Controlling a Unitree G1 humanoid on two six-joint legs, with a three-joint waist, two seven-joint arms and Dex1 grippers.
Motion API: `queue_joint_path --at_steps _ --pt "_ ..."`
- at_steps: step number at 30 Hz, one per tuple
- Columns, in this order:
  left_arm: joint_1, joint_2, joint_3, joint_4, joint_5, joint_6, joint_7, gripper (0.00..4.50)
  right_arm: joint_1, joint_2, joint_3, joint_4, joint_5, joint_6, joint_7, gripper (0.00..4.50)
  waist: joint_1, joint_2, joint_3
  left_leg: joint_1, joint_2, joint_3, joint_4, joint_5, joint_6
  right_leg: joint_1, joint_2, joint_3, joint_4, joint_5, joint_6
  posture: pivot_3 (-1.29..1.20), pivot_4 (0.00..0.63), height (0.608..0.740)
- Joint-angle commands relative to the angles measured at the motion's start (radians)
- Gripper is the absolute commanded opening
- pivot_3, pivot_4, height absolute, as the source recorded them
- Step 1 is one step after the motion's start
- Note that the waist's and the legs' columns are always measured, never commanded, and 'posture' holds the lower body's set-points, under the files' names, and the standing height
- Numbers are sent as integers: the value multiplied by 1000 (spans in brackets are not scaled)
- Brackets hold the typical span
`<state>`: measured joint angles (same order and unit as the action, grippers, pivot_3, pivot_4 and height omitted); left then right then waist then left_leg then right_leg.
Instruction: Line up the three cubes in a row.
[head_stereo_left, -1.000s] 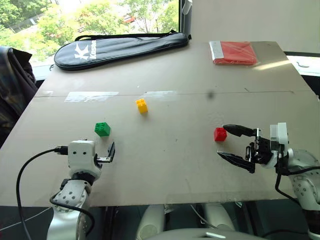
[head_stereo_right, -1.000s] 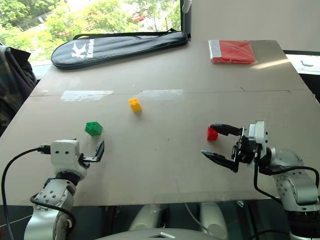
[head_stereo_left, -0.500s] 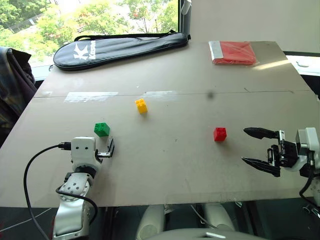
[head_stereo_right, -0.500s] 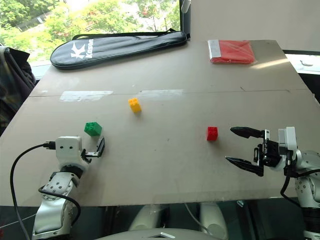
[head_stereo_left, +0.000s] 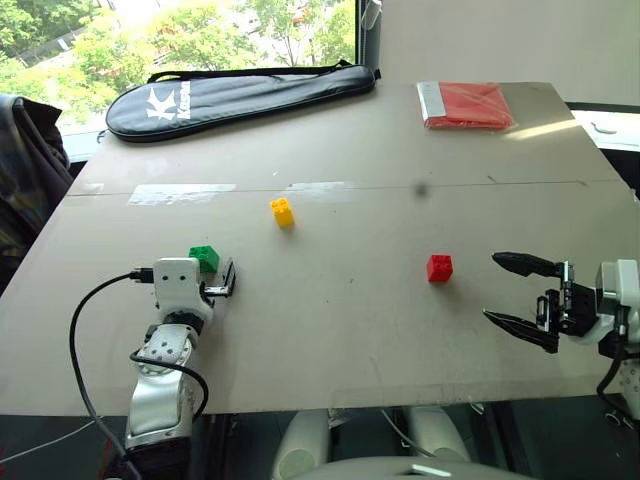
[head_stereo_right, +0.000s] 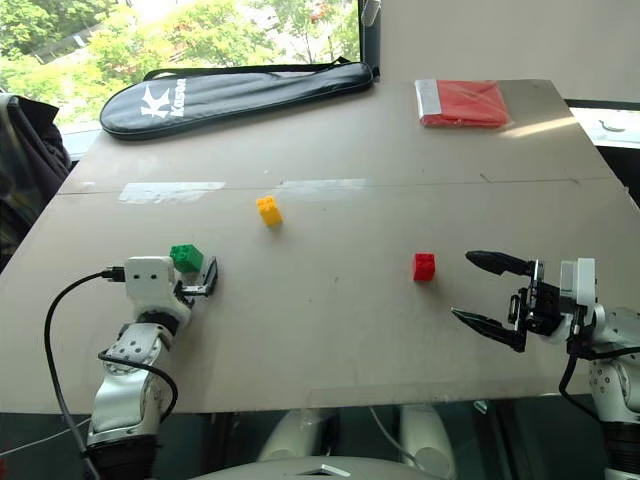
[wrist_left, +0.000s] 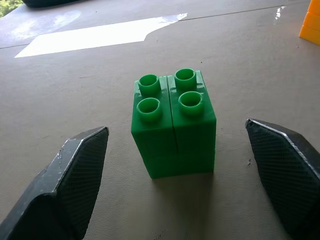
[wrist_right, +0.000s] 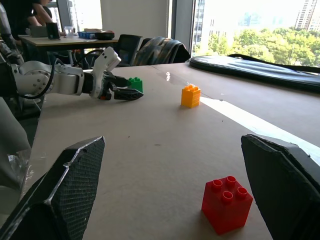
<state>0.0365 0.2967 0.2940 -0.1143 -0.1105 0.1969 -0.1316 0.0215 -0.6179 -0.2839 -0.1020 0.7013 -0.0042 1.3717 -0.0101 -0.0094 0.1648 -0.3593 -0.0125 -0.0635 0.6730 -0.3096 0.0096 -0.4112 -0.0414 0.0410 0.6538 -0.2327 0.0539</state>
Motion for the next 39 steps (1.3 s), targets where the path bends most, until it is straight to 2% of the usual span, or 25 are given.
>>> queue_joint_path --at_steps 1,4,5,9,13,16,19,23,28,30,34,39 --pt "-4 1 3 12 21 -8 25 2768 -11 -9 -19 -30 15 2 -10 4500 0 0 0 0 0 0 0 0 0 0 0 0 0 0 0 0 150 740" --pt "-13 1 9 21 15 -6 30 1460 -13 -10 -18 -33 15 4 -15 4500 0 0 0 1 0 0 0 0 0 0 -1 0 1 0 0 0 150 740" --pt "-16 4 11 25 12 -9 28 1281 -12 -9 -18 -33 15 4 -17 4500 0 0 0 1 0 0 0 0 0 0 -1 0 2 0 0 0 150 740" --pt "-36 34 6 44 -32 -35 -57 1294 -3 -6 -19 -33 13 0 -21 4500 0 0 0 1 -1 0 0 0 0 0 -1 0 3 0 0 0 150 740" --pt "-59 109 -58 45 -185 -87 -394 1294 -2 -5 -25 -37 30 10 -25 4500 2 0 0 1 -1 0 0 0 0 0 -1 0 2 0 0 0 150 740" --pt "-95 161 -108 67 -237 -101 -571 1294 -4 -7 -26 -40 40 18 -27 4500 2 0 0 0 -1 0 1 0 -1 0 -1 -1 2 0 0 0 150 740" --pt "-205 202 -208 150 -229 -138 -755 1294 -4 -7 -27 -40 44 24 -26 4500 2 1 0 0 -2 0 1 0 -1 0 -1 -1 3 0 0 0 150 740" --pt "-385 207 -339 316 -206 -180 -985 1294 11 -5 -32 -45 48 28 -24 4500 1 0 0 -1 -3 0 4 0 0 0 0 -3 3 0 0 0 150 740" --pt "-635 166 -474 627 -124 -302 -1213 1294 44 -7 -45 -44 40 15 -22 4500 -4 0 0 -1 -4 1 4 0 0 0 2 -1 2 0 0 0 150 740" --pt "-721 135 -491 763 -101 -378 -1271 1294 59 -5 -49 -51 41 11 -25 4500 -5 0 0 -2 -4 3 5 0 0 0 2 -2 3 0 0 0 150 740" --pt "-869 50 -522 1001 -39 -513 -1332 1294 97 3 -61 -77 41 8 -44 4500 -3 0 1 -3 -4 4 7 0 0 0 3 -2 3 0 0 0 150 740" --pt "-953 -26 -536 1147 29 -600 -1329 1294 153 8 -92 -89 33 -2 -71 4500 -5 -1 1 -5 -4 4 10 -2 3 0 3 -2 3 0 1 0 150 740"
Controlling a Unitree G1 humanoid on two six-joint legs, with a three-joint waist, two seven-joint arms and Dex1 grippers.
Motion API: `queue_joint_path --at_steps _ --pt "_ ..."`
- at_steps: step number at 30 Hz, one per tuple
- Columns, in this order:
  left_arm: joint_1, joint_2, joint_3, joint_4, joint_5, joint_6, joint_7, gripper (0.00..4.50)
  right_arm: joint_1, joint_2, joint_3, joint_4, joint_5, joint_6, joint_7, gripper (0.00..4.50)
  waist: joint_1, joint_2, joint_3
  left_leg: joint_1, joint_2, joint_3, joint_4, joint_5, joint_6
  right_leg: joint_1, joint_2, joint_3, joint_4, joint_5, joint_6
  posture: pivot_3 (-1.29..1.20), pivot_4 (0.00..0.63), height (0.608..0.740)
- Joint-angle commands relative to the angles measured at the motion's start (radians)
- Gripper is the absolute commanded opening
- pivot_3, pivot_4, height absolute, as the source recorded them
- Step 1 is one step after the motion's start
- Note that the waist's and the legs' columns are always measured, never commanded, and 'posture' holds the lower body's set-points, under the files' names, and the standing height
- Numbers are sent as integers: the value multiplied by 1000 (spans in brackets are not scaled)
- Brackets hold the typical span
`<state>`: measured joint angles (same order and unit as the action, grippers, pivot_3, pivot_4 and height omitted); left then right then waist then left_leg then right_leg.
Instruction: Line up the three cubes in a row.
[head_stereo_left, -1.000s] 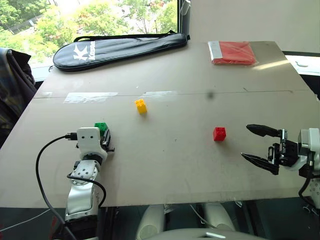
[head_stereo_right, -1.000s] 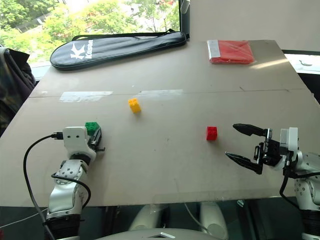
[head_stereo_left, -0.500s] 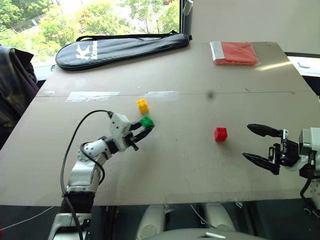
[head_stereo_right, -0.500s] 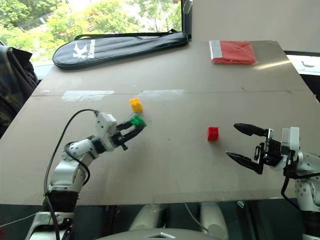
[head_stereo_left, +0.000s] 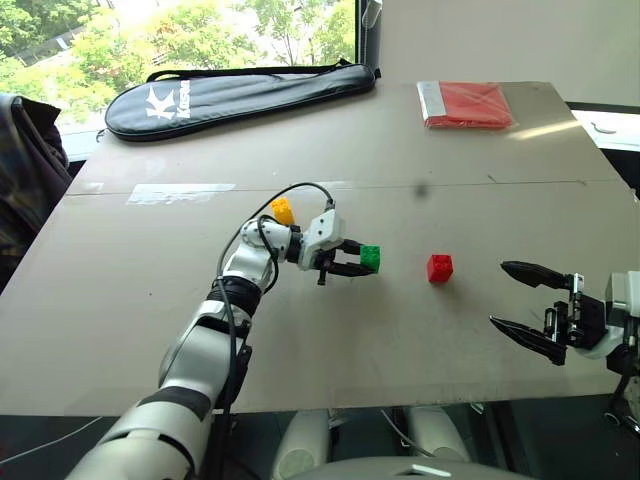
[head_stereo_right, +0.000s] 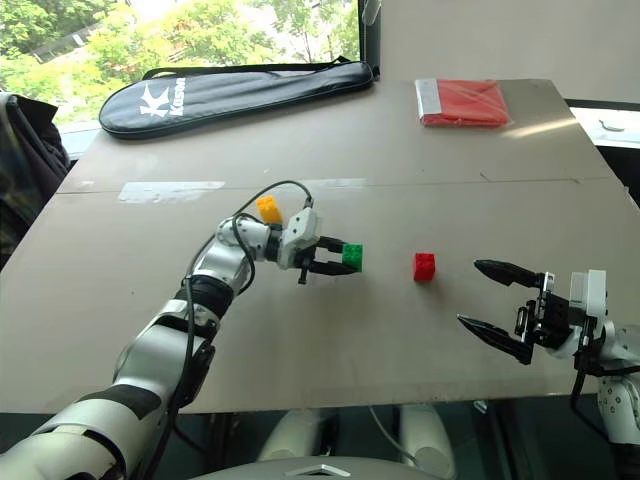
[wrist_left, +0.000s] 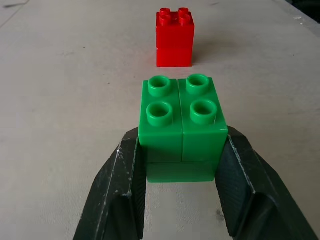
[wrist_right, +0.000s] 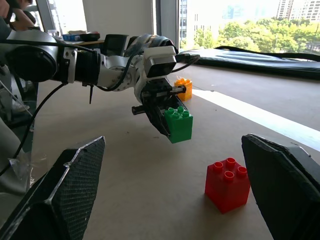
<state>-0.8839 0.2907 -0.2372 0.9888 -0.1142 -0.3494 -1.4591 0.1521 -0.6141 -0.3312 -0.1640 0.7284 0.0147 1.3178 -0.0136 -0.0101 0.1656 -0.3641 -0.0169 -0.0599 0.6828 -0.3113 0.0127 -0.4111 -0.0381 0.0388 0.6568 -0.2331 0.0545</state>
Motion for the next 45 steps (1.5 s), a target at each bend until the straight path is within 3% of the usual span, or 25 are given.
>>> queue_joint_path --at_steps 1,14,24,29,31,45 --pt "-40 -34 -7 58 43 -64 4 1294 33 3 -51 -26 1 -25 -22 4500 -2 0 0 0 0 0 0 0 0 0 0 0 0 0 0 0 150 740" --pt "-62 -111 -1 119 136 -85 158 1294 33 -1 -46 -1 -51 -38 -74 4500 1 0 0 1 0 -2 2 0 0 0 1 1 2 0 0 0 150 740" --pt "-49 -117 13 97 113 -7 72 1294 19 -4 -44 29 -70 -59 -55 4500 0 0 0 1 0 -1 2 0 0 0 1 1 3 0 0 0 150 740" --pt "-40 -114 13 82 121 3 65 3720 21 0 -39 33 -78 -67 -52 4500 0 0 0 1 0 -1 2 0 0 0 1 1 3 0 0 0 150 740" --pt "-38 -114 12 77 125 1 72 4475 21 1 -37 33 -81 -70 -52 4500 0 0 0 2 0 -1 2 0 0 0 1 2 4 0 0 0 150 740" --pt "-51 -92 48 70 111 -57 104 4475 15 -2 -22 33 -84 -74 -50 4500 -1 0 0 2 0 -2 2 0 0 0 1 2 4 0 0 0 150 740"
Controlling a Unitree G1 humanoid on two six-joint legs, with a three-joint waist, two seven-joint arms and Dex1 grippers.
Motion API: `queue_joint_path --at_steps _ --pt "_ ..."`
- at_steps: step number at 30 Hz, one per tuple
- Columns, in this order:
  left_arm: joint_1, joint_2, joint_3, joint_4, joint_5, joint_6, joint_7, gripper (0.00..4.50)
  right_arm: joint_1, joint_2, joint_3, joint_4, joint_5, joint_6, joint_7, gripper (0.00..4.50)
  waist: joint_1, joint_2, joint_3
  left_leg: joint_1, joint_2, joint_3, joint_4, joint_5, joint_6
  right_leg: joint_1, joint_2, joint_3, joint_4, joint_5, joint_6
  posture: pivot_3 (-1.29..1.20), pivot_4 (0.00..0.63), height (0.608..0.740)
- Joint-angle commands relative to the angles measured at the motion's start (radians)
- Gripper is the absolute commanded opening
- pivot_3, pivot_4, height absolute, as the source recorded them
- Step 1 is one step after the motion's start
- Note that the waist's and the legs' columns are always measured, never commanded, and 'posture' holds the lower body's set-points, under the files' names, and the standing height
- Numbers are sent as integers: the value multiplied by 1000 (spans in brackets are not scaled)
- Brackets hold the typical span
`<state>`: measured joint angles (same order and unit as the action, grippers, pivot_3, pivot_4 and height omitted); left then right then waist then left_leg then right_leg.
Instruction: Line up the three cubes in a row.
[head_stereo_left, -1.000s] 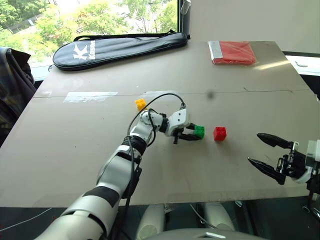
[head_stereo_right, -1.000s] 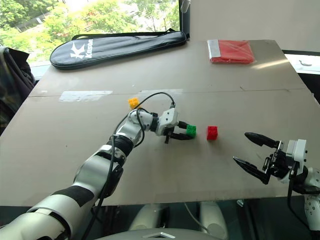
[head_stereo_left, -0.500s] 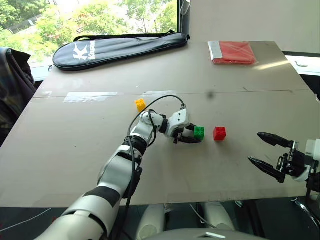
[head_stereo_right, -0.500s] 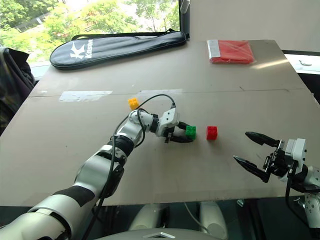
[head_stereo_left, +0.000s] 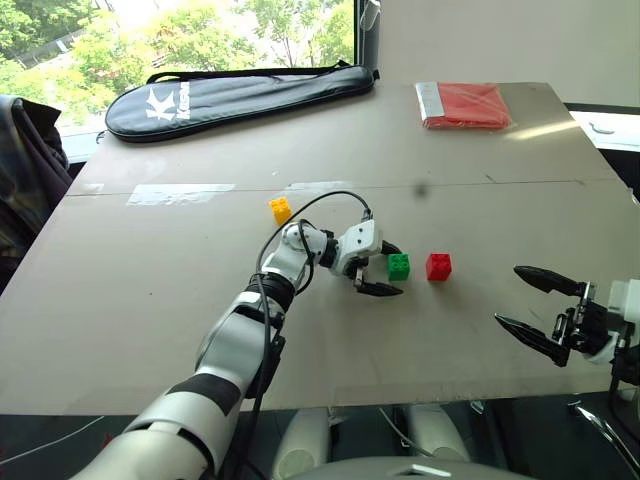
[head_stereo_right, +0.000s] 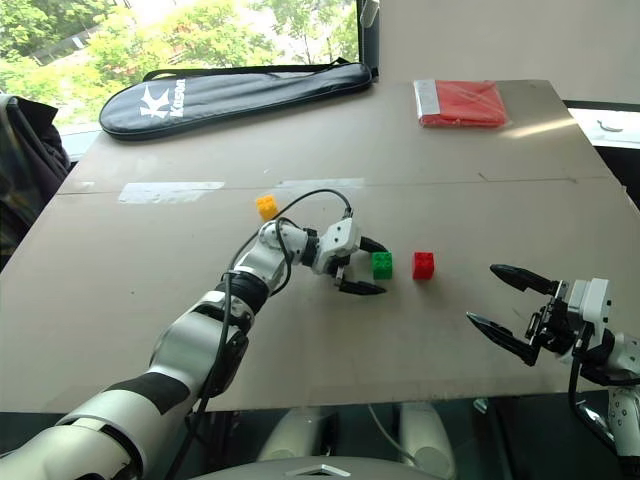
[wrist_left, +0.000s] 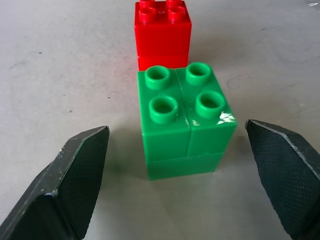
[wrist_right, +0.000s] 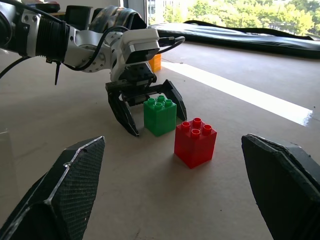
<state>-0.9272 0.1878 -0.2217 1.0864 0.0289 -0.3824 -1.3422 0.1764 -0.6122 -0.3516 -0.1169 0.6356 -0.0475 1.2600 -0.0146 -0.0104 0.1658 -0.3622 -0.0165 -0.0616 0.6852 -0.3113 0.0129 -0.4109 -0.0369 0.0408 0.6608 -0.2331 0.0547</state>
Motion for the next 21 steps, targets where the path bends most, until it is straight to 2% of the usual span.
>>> queue_joint_path --at_steps 1,4,8,11,15,18,21 --pt "-12 15 43 -41 -43 -23 -21 4475 -12 -4 0 -10 9 -12 11 4500 1 0 0 0 0 0 0 0 0 0 0 0 0 0 0 0 150 740" --pt "-12 36 82 -117 -98 -1 -55 4475 -22 -3 6 -5 13 -12 19 4500 1 0 0 0 0 0 0 0 0 0 0 0 0 0 0 0 150 740" --pt "39 100 153 -380 -235 121 -101 4475 -48 -6 18 -11 36 6 35 4500 -3 0 1 0 2 -1 0 0 0 -1 0 1 0 0 0 0 150 740" --pt "127 166 204 -648 -336 316 -53 4475 -67 3 32 -22 42 17 23 4500 -5 0 1 0 3 -2 0 0 0 -1 0 1 0 0 0 0 150 740" --pt "236 183 301 -874 -349 440 213 4475 -107 25 44 -22 54 34 -7 4500 -1 1 1 0 5 -2 0 0 0 -1 0 1 0 0 0 0 150 740" --pt "388 156 390 -1065 -243 541 564 4475 -149 49 40 -16 67 82 -89 4500 0 1 0 1 5 -3 0 0 0 0 -2 1 0 0 0 0 150 740" --pt "475 141 432 -1176 -243 654 720 4475 -153 50 41 -18 74 84 -75 4500 9 1 0 0 4 -4 0 0 -1 -1 -3 0 0 0 0 0 150 740"
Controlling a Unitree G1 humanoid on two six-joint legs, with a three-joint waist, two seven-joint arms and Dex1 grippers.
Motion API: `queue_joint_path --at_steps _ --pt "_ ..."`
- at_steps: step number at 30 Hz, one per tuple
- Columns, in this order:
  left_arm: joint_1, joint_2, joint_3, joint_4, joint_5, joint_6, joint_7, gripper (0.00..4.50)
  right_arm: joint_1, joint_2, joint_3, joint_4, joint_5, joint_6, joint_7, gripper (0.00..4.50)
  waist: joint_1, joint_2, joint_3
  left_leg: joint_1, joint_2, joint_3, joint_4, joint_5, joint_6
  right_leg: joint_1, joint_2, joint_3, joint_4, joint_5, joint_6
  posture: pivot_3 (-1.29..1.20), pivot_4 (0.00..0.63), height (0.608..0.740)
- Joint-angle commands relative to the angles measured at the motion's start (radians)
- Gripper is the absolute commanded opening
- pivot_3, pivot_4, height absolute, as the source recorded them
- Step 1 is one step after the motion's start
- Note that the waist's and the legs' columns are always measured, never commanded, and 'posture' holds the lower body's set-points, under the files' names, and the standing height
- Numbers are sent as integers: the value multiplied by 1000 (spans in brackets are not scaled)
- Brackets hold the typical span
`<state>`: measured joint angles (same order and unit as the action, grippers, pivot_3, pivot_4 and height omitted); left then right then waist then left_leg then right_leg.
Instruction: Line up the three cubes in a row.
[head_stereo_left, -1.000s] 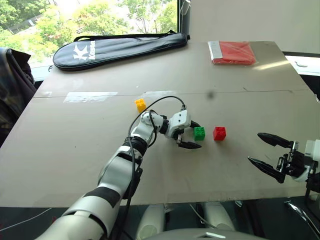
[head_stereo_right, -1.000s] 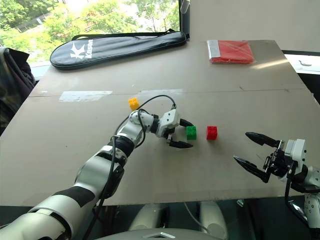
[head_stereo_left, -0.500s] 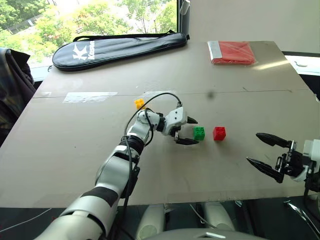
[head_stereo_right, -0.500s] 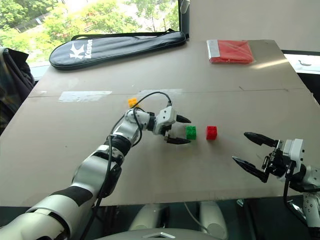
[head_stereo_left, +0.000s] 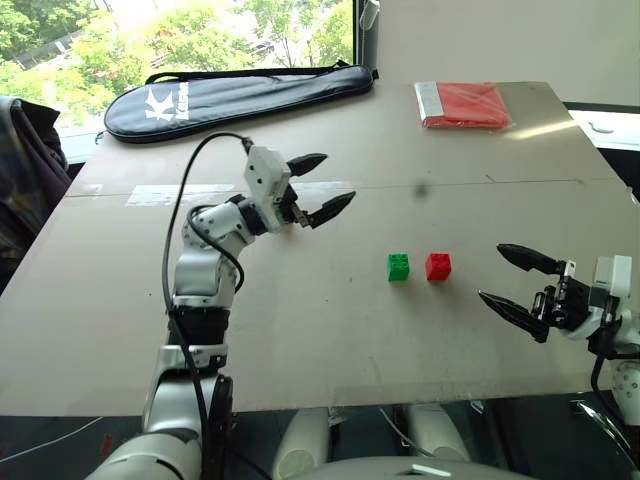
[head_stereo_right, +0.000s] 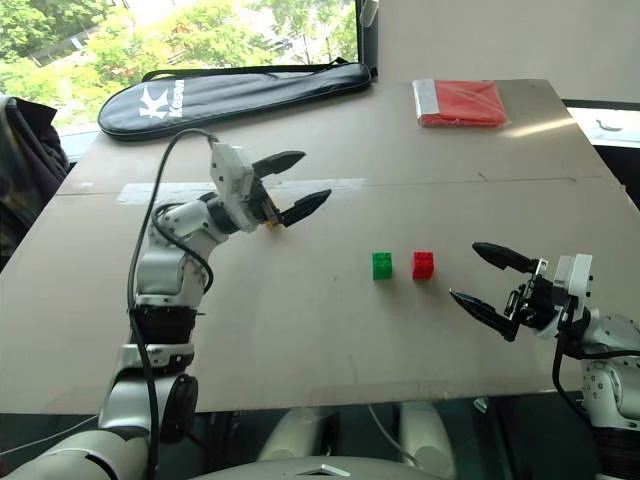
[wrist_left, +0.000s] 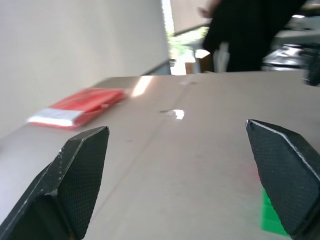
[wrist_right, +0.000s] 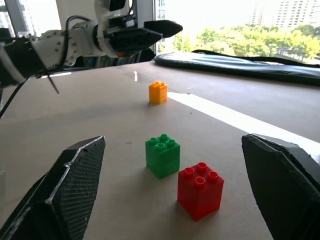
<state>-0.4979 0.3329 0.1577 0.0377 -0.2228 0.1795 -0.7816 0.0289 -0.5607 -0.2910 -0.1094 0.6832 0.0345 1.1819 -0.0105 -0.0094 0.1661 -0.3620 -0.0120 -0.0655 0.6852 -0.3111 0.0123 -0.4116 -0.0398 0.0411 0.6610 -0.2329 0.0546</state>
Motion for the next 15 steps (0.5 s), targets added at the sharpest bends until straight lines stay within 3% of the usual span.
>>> queue_joint_path --at_steps 1,5,10,15 --pt "79 -8 70 -149 37 116 231 4475 -10 -1 -17 -23 30 1 10 4500 7 0 0 0 0 -1 0 0 0 0 0 -1 0 0 0 0 150 740" --pt "165 -28 93 -197 124 176 434 4475 -34 1 -16 -23 59 16 27 4500 8 0 0 0 -1 0 0 0 0 0 -1 0 -1 0 0 0 150 740" --pt "157 -16 23 -168 187 251 508 4475 -54 -2 -19 -22 59 23 19 4500 15 0 0 0 -2 0 0 0 0 0 -1 -1 0 0 0 0 150 740" --pt "148 -65 -28 -134 197 261 560 4475 -50 -12 -21 -53 47 33 -5 4500 19 0 0 0 -2 0 0 0 0 0 -1 -1 0 0 0 0 150 740"
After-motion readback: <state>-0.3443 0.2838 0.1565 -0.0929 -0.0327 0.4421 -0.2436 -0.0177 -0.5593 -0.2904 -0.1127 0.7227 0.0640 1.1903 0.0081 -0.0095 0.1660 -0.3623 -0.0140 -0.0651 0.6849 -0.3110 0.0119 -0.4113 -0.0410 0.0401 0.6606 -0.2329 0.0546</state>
